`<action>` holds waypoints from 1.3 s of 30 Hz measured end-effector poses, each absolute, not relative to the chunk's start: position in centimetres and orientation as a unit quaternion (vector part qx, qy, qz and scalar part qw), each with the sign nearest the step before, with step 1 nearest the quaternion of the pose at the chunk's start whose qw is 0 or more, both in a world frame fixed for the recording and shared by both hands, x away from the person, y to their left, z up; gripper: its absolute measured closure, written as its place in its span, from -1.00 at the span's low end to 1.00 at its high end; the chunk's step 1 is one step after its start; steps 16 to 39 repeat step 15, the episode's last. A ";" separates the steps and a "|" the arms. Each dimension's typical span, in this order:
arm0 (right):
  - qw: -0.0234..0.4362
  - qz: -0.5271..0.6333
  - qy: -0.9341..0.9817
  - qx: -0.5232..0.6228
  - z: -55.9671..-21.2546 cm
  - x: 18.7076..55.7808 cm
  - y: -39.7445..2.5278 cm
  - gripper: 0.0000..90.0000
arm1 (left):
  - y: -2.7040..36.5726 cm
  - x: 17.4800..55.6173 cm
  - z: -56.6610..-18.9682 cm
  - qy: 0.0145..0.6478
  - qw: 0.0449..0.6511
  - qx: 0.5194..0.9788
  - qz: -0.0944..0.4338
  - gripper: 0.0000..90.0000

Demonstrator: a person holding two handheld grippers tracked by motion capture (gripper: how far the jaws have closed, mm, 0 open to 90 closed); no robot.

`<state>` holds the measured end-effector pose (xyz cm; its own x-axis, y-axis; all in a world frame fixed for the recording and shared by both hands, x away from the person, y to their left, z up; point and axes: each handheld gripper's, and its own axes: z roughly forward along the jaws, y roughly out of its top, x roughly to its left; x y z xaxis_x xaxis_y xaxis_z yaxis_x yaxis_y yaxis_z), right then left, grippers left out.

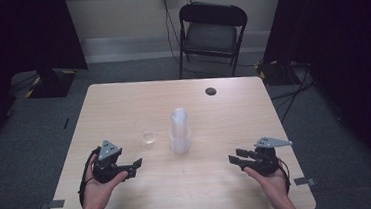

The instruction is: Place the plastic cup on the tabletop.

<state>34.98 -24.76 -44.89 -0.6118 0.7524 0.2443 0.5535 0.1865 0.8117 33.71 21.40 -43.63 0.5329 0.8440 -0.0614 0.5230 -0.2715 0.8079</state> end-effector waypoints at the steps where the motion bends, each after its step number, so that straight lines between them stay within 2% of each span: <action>1: 0.107 0.472 0.763 0.429 -45.0 35.0 -24.7 0.19 | 21.4 33.7 -43.6 0.442 0.411 0.773 0.195 -0.62; 10: 0.116 0.465 0.759 0.440 -45.4 35.0 -24.8 0.15 | 22.0 31.5 -45.8 0.443 0.414 0.775 0.180 -0.63; 14: 0.127 0.460 0.759 0.444 -45.9 35.2 -24.7 0.02 | 21.8 31.8 -46.3 0.433 0.410 0.785 0.169 -0.63; 39: 0.127 0.460 0.759 0.444 -45.9 35.2 -24.7 0.02 | 21.7 31.8 -46.3 0.432 0.411 0.785 0.170 -0.63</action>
